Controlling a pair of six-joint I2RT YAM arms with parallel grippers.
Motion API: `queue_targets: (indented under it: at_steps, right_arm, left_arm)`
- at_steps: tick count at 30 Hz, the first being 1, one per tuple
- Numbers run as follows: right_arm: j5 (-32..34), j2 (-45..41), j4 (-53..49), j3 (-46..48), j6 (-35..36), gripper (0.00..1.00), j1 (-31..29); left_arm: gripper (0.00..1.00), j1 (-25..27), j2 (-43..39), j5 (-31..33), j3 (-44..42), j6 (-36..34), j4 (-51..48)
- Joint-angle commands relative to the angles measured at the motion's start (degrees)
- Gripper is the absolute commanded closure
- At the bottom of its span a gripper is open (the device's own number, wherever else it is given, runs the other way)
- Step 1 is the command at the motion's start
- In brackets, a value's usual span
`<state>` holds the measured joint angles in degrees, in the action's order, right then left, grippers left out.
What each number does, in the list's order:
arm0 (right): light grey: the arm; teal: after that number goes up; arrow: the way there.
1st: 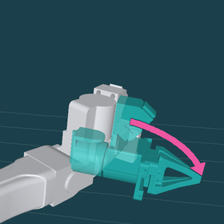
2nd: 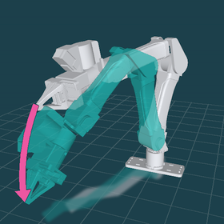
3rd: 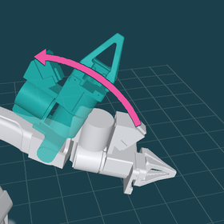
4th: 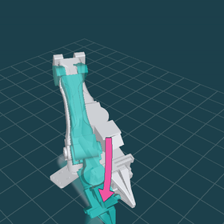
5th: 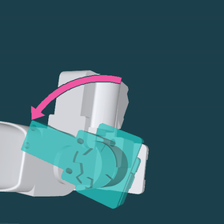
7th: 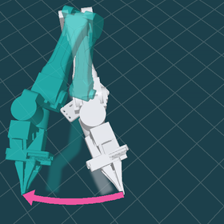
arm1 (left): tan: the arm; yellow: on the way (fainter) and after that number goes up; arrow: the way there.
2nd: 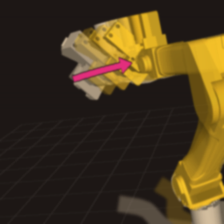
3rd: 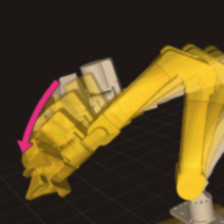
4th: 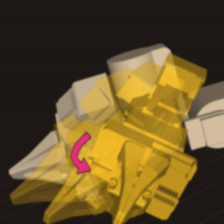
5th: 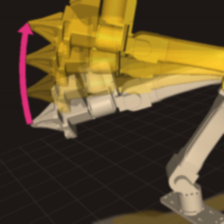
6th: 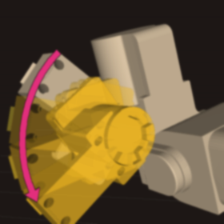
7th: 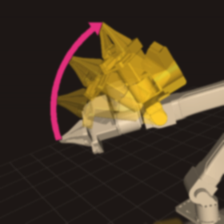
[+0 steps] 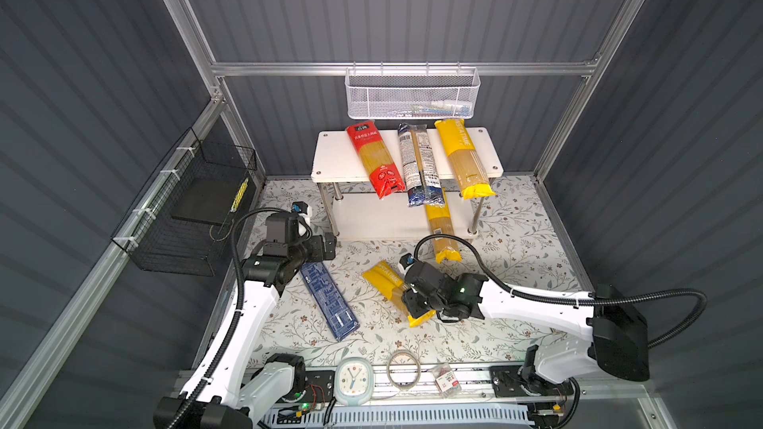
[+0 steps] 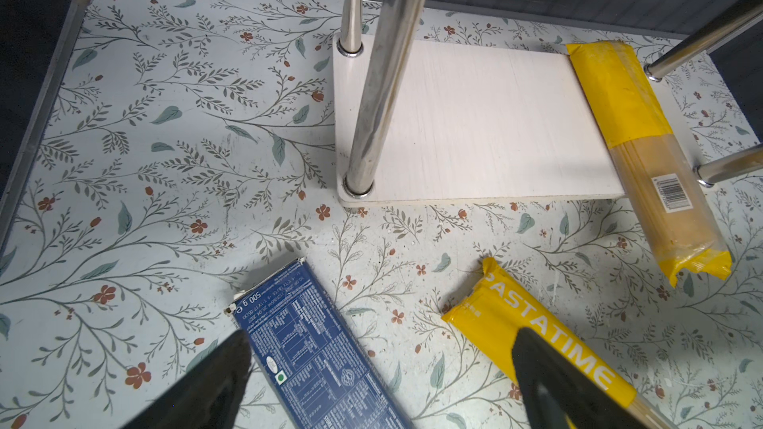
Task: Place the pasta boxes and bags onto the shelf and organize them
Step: 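Lift and swing the PASTATIME bag upright toward the shelf with the right gripper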
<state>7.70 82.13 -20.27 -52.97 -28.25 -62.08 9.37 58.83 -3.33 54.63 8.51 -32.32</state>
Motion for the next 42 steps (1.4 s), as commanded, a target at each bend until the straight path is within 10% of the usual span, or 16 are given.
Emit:
queue_targets:
  at_steps: [1, 15, 23, 42]
  right_arm:
    - [3.17, -0.36, 5.57, -0.77, 1.81, 1.0, 0.33]
    - [-4.93, 14.56, 2.46, -1.82, 4.54, 0.79, 1.26]
    - [-7.81, 13.49, 1.75, -2.2, 5.39, 0.02, 1.0]
    - [-2.42, 24.47, -4.79, -10.4, 4.66, 0.01, 1.35]
  left_arm:
    - [0.0, -0.31, -0.85, -0.12, -0.49, -0.95, -1.49]
    - [0.0, -0.31, -1.02, 0.25, -0.52, -1.04, -1.52]
    - [0.0, -0.32, -0.64, 0.15, -0.5, -1.04, -1.57]
    - [0.0, -0.31, -1.03, 0.25, -0.5, -1.12, -1.61]
